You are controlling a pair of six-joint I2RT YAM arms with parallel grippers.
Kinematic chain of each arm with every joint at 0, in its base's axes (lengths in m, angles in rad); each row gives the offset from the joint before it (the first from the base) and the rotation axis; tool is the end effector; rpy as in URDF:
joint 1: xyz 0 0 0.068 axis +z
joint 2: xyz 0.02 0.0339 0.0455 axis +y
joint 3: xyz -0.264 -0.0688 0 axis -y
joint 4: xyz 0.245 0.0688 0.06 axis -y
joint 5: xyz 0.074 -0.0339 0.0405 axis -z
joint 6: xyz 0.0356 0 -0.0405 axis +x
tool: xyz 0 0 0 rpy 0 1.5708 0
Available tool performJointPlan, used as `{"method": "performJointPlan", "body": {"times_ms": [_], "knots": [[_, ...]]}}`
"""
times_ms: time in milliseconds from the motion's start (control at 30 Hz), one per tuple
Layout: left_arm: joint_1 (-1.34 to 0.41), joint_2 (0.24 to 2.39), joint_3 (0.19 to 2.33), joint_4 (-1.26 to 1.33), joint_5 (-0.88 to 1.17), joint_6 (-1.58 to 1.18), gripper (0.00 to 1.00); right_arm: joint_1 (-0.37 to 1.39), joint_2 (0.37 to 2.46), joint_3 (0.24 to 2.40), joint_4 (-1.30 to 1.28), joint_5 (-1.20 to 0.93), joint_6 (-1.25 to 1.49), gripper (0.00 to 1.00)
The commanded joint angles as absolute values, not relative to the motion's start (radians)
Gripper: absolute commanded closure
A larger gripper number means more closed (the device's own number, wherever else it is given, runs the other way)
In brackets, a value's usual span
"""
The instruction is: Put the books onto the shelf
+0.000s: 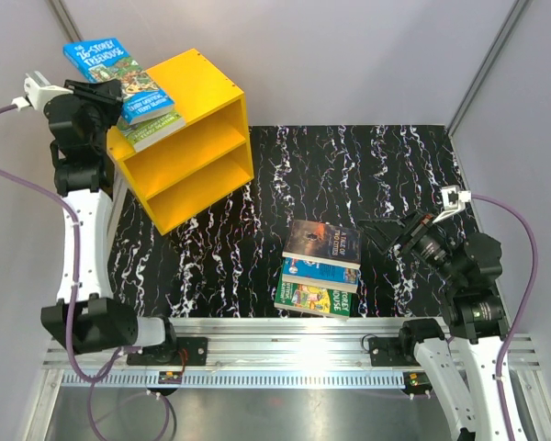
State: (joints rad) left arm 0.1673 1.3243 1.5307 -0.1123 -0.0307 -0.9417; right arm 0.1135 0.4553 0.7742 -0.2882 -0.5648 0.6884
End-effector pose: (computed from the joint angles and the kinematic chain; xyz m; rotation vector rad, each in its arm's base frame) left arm 0.2879 0.0497 0.4888 -0.8144 1.2668 -0.6034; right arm 0.0979 0.0303 0.3666 -0.0054 1.6456 1.0557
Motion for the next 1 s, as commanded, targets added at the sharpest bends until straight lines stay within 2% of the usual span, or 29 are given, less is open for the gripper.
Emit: {"method": "performJointPlan", "body": {"times_ms": [0,333,500,767,800,933,967], "knots": [[0.190,1.336,1.551,0.060,0.092,-1.032,1.00,0.117,0.454,0.759,-0.268,-0.555,0.678,0.00],[0.192,1.359,1.609,-0.174,0.100,-0.950,1.00,0.115,0.463,0.738,-0.242,-0.558,0.689,0.00],[0.193,1.359,1.652,-0.331,0.057,-0.907,0.95,0.117,0.459,0.733,-0.248,-0.558,0.689,0.00],[0.204,1.367,1.686,-0.411,0.026,-0.870,0.90,0.117,0.446,0.727,-0.256,-0.558,0.692,0.00],[0.209,1.368,1.689,-0.410,0.037,-0.870,0.89,0.117,0.442,0.727,-0.261,-0.558,0.690,0.00],[0.215,1.387,1.707,-0.440,0.044,-0.848,0.72,0.115,0.436,0.726,-0.267,-0.557,0.689,0.00],[0.215,1.388,1.709,-0.443,0.044,-0.845,0.59,0.117,0.433,0.726,-0.268,-0.557,0.689,0.00]]}}
